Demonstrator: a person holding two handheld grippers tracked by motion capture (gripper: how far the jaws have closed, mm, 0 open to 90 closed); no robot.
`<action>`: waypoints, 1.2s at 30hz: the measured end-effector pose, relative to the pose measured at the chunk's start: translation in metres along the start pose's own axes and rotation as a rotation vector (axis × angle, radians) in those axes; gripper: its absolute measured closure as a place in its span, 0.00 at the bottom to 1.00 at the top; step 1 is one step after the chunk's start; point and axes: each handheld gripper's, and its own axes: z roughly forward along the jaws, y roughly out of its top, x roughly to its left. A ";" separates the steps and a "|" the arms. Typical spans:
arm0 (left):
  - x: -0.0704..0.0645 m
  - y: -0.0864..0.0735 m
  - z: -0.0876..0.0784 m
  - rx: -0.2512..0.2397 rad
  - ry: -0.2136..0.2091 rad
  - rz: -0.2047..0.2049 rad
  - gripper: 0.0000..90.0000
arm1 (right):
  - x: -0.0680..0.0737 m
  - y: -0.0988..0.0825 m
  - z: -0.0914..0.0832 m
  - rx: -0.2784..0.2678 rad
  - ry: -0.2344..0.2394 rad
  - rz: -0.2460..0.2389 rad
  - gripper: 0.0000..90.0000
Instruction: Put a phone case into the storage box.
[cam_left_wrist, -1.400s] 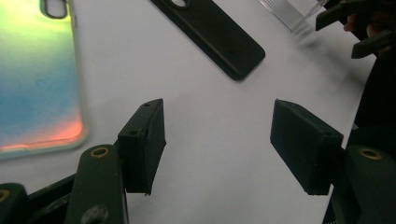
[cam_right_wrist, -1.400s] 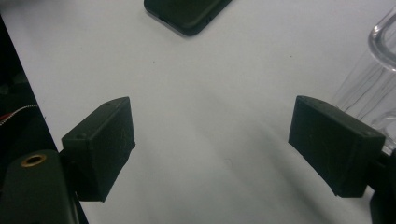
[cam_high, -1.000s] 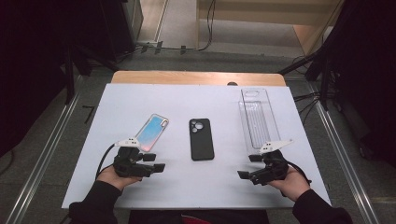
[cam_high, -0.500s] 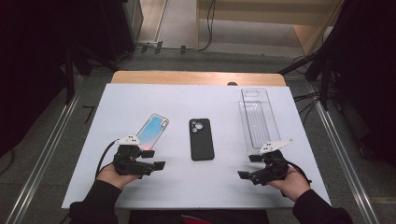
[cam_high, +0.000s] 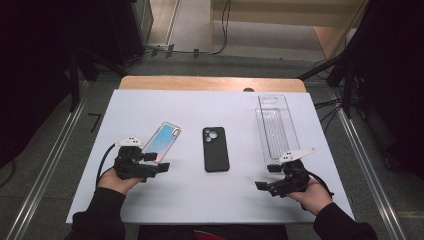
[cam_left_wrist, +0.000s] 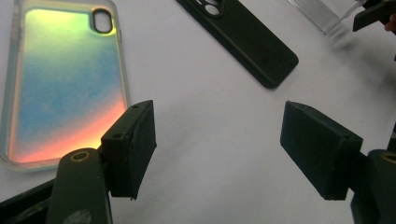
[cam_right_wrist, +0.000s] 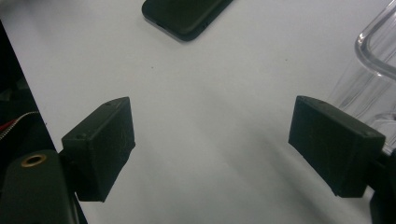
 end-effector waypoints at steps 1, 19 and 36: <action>0.001 0.001 0.000 -0.001 0.005 0.001 0.30 | 0.000 0.000 0.000 0.000 -0.001 0.000 0.14; 0.020 0.039 0.004 0.021 0.049 -0.037 0.00 | 0.001 0.000 0.000 0.009 -0.006 -0.005 0.14; 0.052 0.065 0.018 -0.007 0.134 -0.028 0.00 | 0.001 0.000 0.001 0.014 -0.002 -0.009 0.14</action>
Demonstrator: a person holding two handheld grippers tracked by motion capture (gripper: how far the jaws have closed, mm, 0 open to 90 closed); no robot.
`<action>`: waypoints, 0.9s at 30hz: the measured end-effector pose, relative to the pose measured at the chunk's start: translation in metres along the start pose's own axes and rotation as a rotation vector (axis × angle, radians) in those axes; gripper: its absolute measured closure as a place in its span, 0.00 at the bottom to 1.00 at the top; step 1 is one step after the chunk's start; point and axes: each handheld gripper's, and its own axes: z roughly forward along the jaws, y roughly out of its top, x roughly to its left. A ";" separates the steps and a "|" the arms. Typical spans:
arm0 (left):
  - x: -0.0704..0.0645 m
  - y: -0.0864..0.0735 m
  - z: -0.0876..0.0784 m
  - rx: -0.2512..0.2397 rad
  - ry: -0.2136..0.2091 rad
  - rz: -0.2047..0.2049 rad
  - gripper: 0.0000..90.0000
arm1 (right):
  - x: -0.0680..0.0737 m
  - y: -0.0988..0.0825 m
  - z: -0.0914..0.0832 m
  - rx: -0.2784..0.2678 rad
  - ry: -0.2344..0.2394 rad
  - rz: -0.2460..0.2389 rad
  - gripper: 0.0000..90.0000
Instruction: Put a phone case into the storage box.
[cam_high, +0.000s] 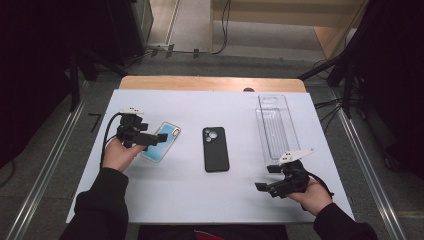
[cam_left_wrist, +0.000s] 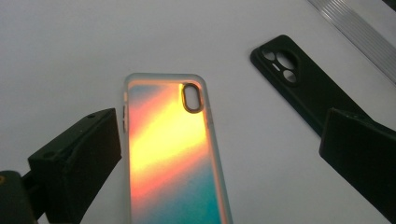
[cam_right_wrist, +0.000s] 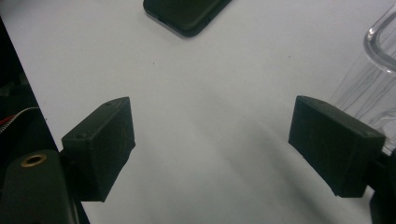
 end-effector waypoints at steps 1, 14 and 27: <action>0.001 0.001 0.002 -0.002 0.005 -0.003 0.00 | 0.000 0.000 0.000 -0.001 0.000 0.000 0.14; 0.010 0.003 0.024 0.021 0.004 -0.010 0.00 | -0.001 0.000 0.000 0.000 0.000 0.004 0.14; 0.014 -0.007 0.036 0.088 0.016 -0.018 0.00 | 0.000 -0.001 0.000 0.009 0.004 -0.003 0.14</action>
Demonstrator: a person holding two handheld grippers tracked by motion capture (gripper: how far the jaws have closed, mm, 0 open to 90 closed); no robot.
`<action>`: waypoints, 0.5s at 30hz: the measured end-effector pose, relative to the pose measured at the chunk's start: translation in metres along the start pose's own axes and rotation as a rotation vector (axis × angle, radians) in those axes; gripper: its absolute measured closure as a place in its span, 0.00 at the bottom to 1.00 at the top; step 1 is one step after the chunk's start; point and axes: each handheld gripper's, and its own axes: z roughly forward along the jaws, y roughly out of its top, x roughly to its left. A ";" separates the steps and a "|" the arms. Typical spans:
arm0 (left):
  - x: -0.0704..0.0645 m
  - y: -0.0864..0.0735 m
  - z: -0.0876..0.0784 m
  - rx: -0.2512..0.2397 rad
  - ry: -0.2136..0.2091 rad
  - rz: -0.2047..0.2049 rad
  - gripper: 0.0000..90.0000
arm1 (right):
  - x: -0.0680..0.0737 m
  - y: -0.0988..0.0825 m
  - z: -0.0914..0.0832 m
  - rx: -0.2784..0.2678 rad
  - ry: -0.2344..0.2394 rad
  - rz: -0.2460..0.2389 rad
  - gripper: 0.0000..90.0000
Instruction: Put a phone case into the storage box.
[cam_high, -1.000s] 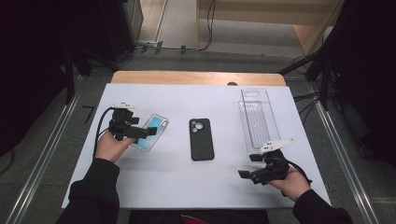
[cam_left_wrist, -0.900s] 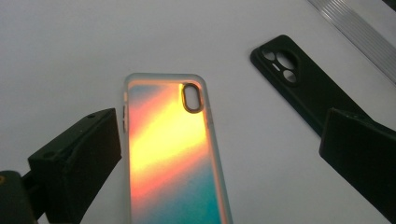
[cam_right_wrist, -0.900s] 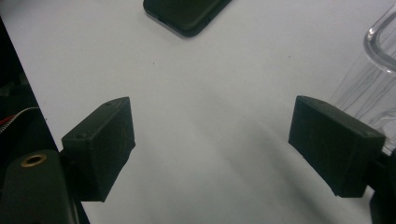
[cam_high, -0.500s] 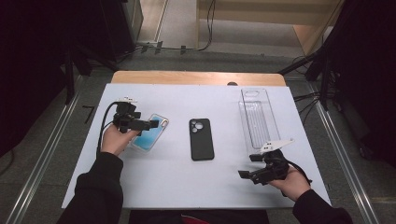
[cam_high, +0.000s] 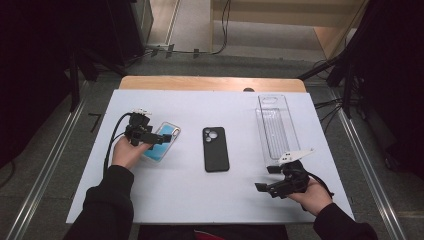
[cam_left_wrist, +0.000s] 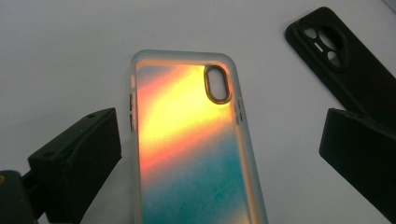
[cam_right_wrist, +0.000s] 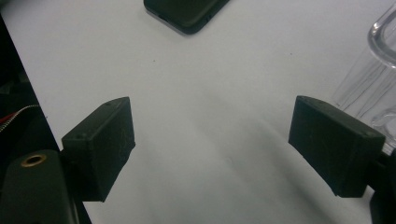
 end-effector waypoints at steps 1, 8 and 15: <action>0.001 -0.001 0.001 0.001 0.001 -0.008 0.00 | 0.000 0.000 0.000 0.000 0.000 -0.002 0.14; 0.003 -0.005 0.008 0.053 0.022 0.001 0.00 | 0.000 0.000 0.000 0.001 -0.001 0.000 0.14; 0.001 -0.007 0.014 0.085 0.036 0.030 0.00 | 0.000 0.000 0.000 0.002 -0.002 0.000 0.14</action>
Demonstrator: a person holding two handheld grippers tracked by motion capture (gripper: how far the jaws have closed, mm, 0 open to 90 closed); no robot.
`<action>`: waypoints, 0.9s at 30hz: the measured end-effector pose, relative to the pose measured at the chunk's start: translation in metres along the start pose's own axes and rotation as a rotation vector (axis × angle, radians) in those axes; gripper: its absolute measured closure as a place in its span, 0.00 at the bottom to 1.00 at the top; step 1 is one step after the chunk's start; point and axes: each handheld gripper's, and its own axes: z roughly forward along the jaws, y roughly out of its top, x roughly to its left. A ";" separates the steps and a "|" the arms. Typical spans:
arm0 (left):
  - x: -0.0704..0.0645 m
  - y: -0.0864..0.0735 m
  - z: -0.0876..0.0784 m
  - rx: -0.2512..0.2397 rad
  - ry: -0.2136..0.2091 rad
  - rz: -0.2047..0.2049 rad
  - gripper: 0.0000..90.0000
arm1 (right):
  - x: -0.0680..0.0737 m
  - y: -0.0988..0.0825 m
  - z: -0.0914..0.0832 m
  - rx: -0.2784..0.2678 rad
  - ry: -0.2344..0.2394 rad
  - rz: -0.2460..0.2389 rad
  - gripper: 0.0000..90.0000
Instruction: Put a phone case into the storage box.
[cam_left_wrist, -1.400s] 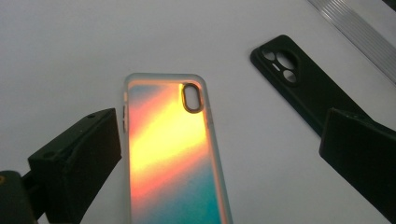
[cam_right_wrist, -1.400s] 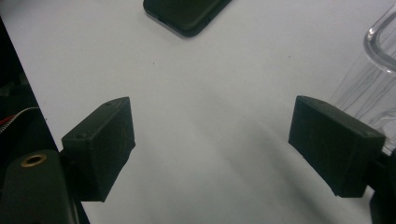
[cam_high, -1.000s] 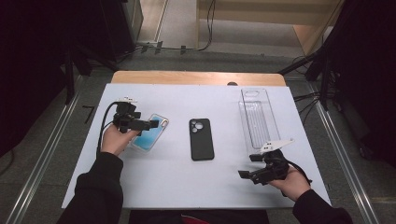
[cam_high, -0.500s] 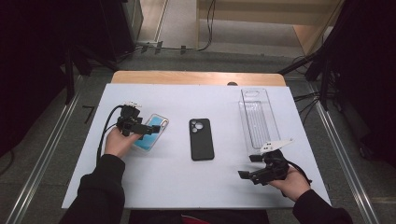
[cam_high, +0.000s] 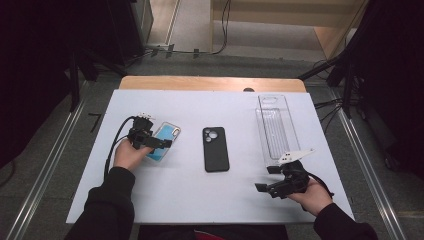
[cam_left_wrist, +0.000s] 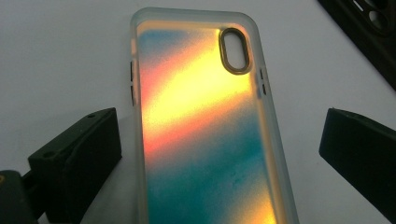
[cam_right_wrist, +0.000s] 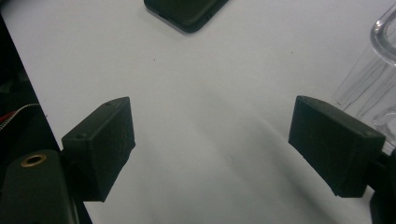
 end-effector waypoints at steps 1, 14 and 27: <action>-0.001 0.000 0.000 -0.003 0.005 0.004 0.00 | 0.000 0.000 0.000 0.000 0.000 0.000 0.14; -0.016 -0.008 0.008 -0.015 0.134 0.095 0.00 | 0.000 0.000 0.000 0.006 -0.003 0.002 0.14; -0.025 -0.013 0.013 -0.044 0.220 0.108 0.01 | 0.000 0.000 0.000 0.005 -0.006 0.001 0.14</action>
